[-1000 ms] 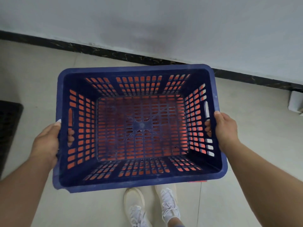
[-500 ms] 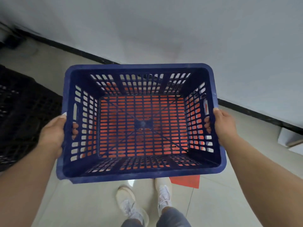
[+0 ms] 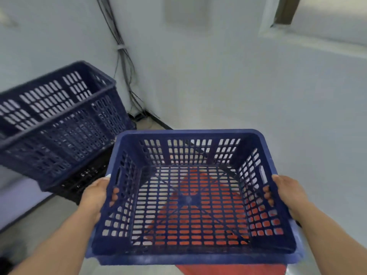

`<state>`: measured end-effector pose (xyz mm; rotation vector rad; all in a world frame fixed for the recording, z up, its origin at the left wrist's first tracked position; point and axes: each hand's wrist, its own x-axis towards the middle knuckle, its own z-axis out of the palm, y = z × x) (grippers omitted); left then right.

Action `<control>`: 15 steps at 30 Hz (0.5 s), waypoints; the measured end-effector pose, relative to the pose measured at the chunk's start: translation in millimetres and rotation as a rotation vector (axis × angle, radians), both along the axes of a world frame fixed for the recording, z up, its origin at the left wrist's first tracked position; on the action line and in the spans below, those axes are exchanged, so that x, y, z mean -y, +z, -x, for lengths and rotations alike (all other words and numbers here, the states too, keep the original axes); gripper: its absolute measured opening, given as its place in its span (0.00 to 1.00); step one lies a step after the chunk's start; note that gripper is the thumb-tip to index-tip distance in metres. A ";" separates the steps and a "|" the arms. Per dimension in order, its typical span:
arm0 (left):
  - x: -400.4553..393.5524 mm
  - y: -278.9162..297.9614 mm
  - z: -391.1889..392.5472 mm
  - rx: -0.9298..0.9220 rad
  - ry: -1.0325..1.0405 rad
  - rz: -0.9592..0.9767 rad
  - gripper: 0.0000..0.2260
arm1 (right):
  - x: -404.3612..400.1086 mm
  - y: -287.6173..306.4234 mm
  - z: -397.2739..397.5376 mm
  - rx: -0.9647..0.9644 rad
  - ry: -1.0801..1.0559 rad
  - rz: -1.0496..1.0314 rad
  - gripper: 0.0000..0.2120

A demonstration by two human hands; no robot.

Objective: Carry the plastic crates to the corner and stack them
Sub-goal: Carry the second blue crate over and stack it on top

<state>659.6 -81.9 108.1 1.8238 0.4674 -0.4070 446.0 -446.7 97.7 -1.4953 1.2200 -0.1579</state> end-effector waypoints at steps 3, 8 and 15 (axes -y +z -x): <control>-28.6 39.8 3.1 -0.005 0.040 0.015 0.17 | -13.5 35.1 -21.0 0.050 0.081 -0.014 0.16; -73.6 98.3 13.8 0.021 0.057 0.062 0.17 | -31.8 77.4 -50.1 0.091 0.208 -0.044 0.18; -128.2 158.8 39.9 0.106 0.120 0.132 0.12 | -48.6 149.5 -76.8 0.149 0.450 0.022 0.18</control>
